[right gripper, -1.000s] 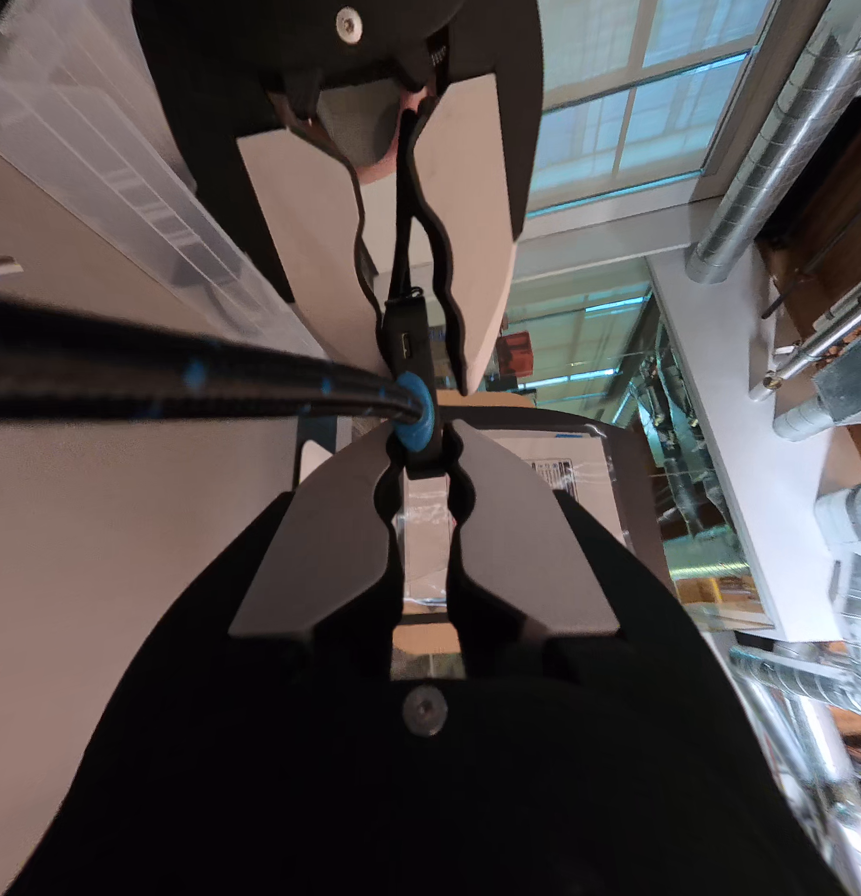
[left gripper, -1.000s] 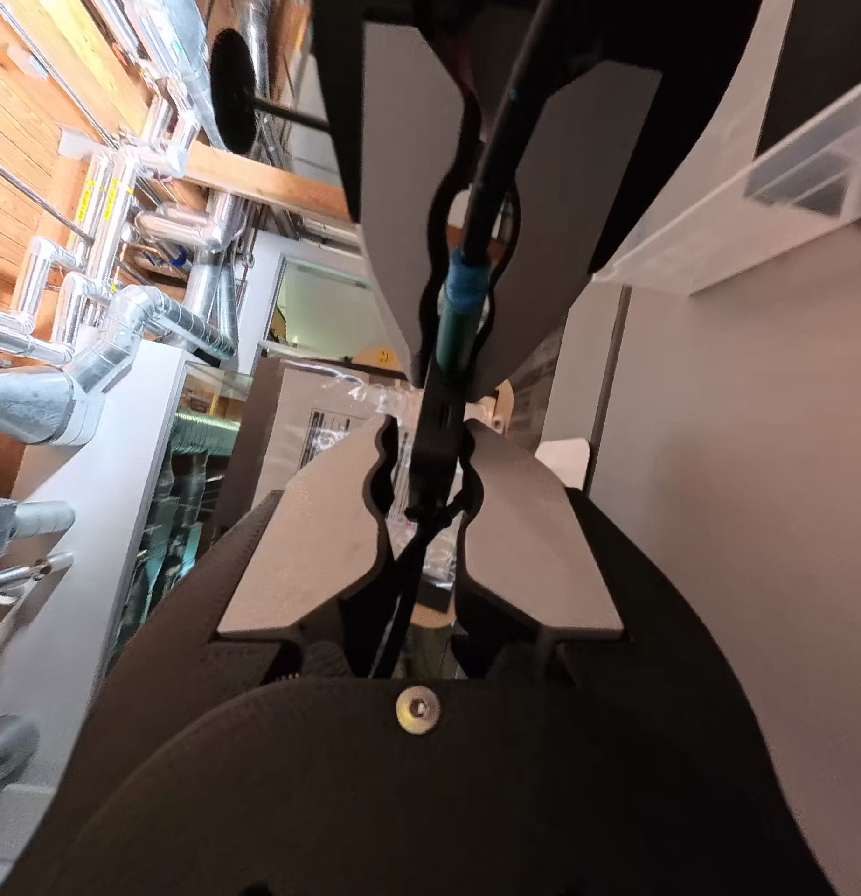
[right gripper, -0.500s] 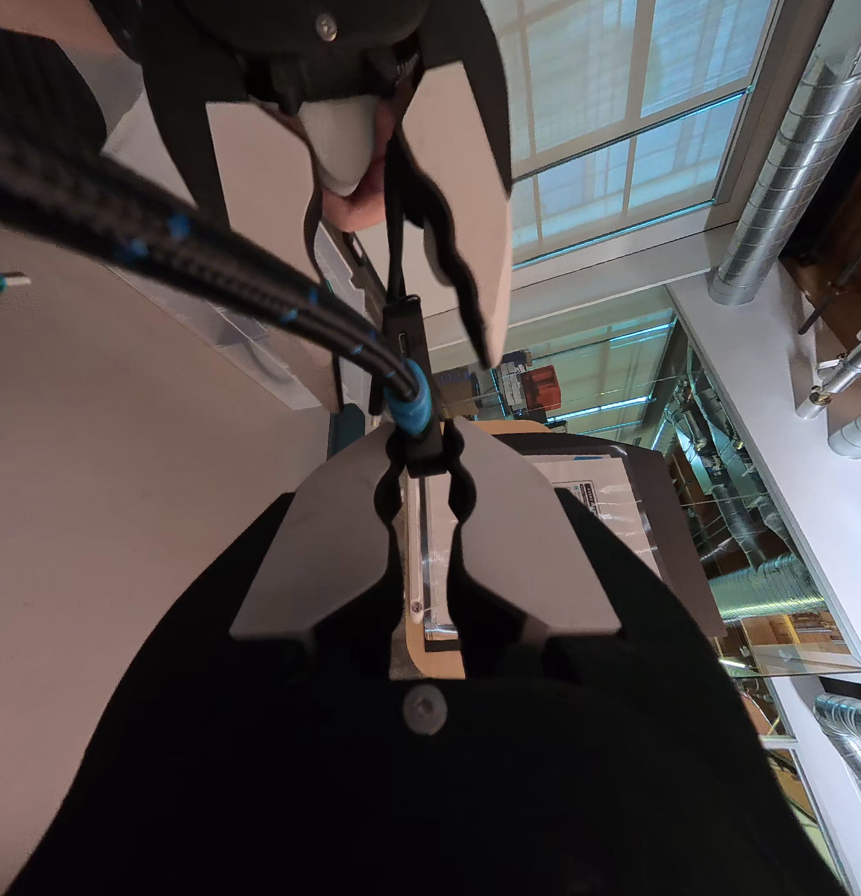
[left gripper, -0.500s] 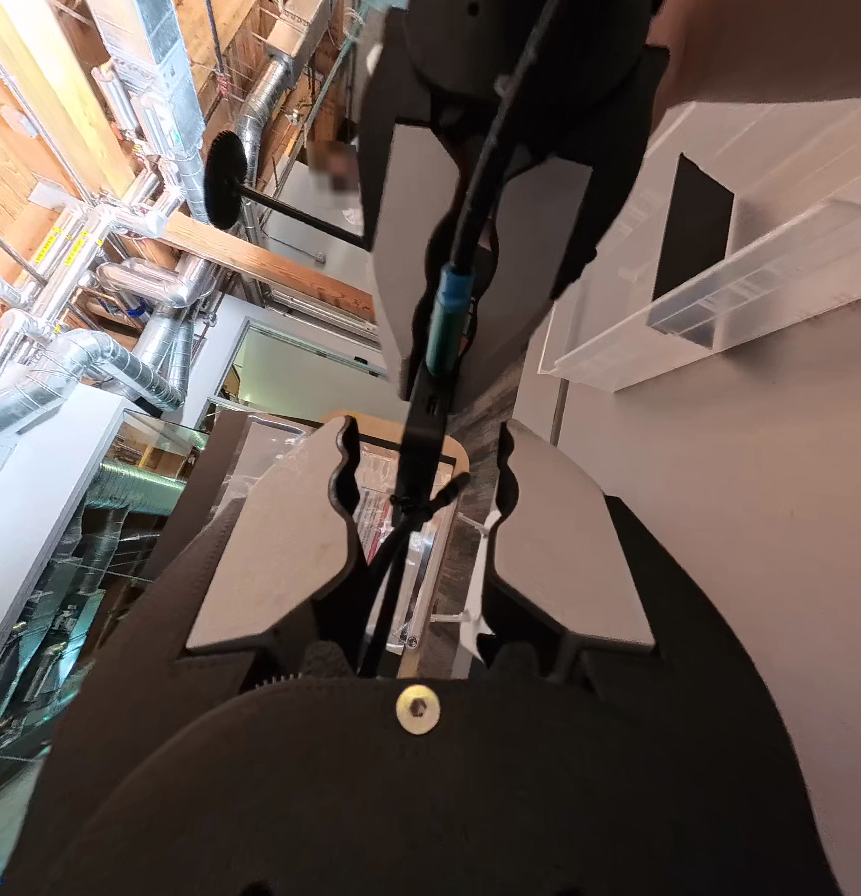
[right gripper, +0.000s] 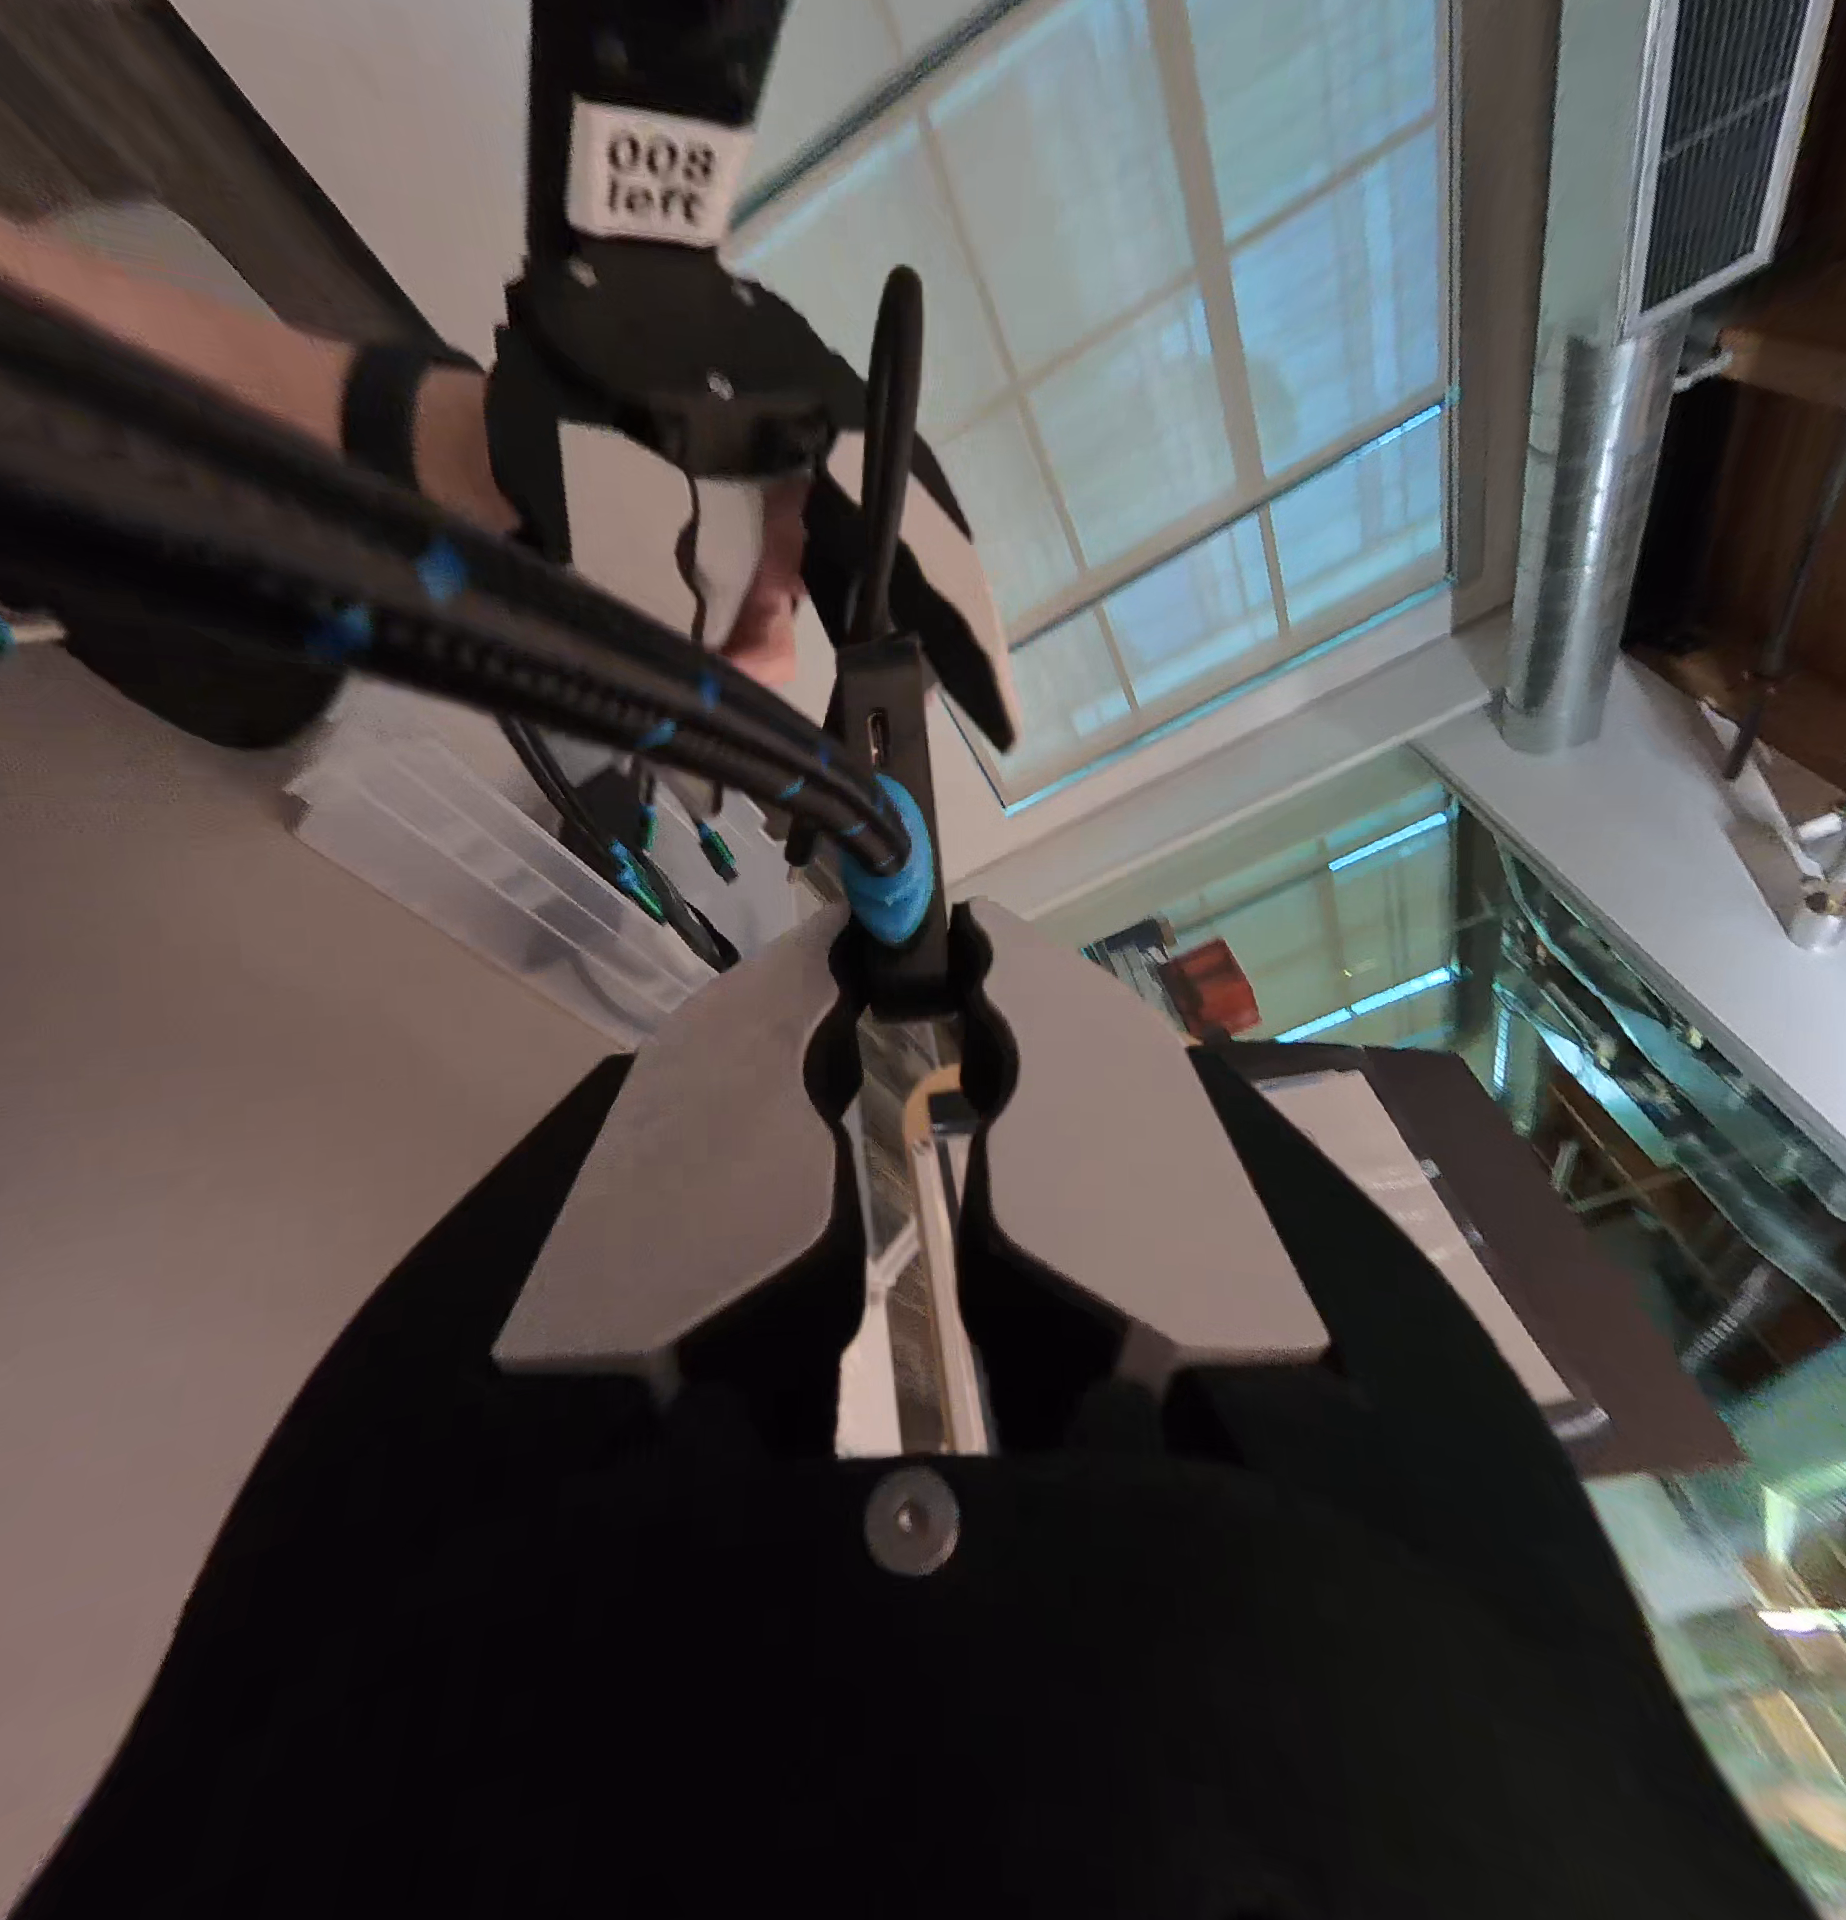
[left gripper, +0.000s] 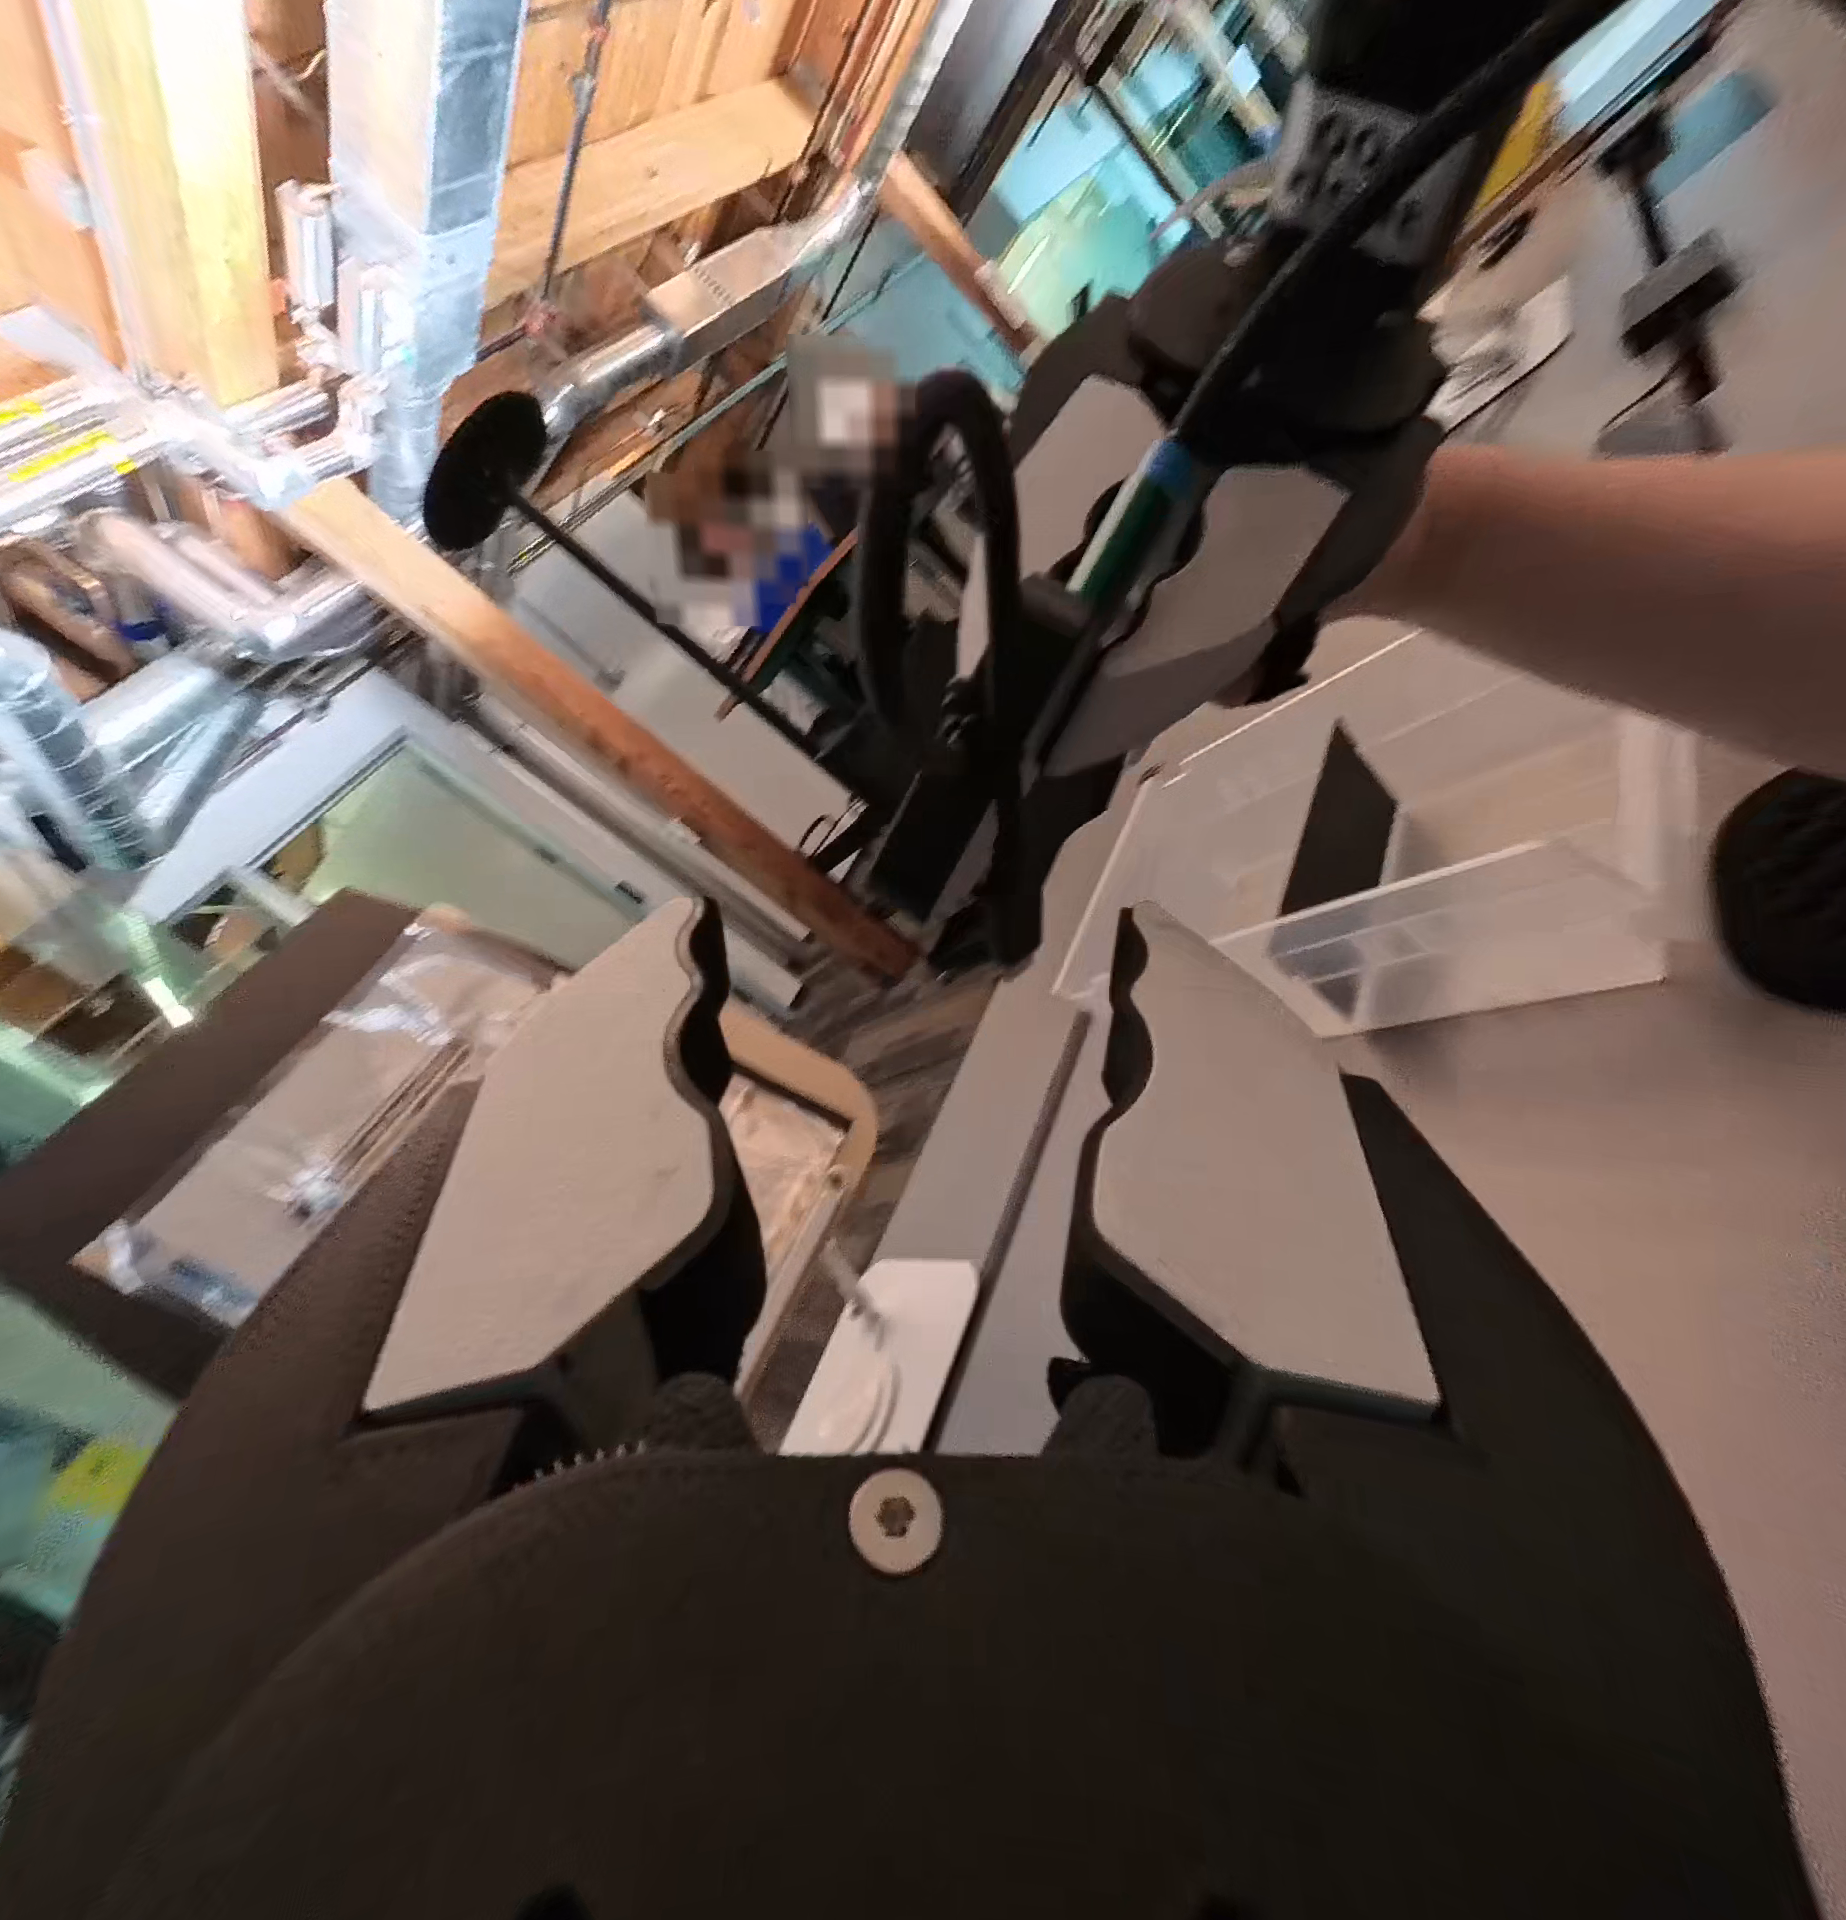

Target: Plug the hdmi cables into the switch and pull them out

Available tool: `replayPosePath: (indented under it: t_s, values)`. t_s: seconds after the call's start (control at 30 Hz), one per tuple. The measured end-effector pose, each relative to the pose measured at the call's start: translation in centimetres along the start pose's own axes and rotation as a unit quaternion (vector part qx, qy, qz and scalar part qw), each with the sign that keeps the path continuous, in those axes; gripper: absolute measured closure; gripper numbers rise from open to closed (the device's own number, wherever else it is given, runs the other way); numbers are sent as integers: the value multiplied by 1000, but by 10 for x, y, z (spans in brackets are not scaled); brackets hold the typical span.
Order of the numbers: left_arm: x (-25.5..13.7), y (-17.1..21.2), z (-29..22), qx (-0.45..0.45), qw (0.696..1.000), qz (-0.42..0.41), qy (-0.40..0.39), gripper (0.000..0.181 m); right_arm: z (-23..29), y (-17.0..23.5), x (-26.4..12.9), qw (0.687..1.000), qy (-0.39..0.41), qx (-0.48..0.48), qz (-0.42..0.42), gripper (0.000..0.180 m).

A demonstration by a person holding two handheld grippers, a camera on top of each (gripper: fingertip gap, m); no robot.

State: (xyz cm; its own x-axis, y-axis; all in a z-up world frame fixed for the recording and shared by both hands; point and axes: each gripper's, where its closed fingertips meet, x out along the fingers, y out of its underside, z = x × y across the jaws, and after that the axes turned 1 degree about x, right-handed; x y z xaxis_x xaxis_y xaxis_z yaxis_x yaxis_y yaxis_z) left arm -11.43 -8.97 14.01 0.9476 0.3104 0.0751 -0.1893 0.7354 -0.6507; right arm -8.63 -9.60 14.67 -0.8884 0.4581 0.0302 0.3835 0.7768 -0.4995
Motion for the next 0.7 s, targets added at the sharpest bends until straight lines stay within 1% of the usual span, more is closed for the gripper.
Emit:
replayPosePath:
  t_s: [0.1,0.23,0.3,0.4,0.47,0.5,0.57,0.63,0.7]
  values:
    - [14,-6,-15,31,999,-2,5,120,9,-5,3,1000,-26,5,-7,164]
    - [29,1,-28,84,996,26,-6,129,22,-4,9,998,-64,14,-2,164]
    - [32,5,-31,115,993,29,-13,139,27,0,12,997,-79,15,9,164]
    - [34,16,-29,150,988,43,-22,159,21,9,13,998,-55,20,20,157]
    - [35,25,-25,172,982,63,-38,164,16,19,13,998,-39,21,38,148]
    - [35,30,-20,184,978,80,-49,165,17,27,12,997,-42,27,55,150]
    - [28,40,-6,218,967,112,-71,165,5,44,4,995,-16,40,94,152]
    - [16,49,11,257,950,145,-104,164,-7,51,-10,992,6,93,86,154]
    - [6,55,28,280,934,176,-137,164,-13,47,-16,978,-6,206,35,156]
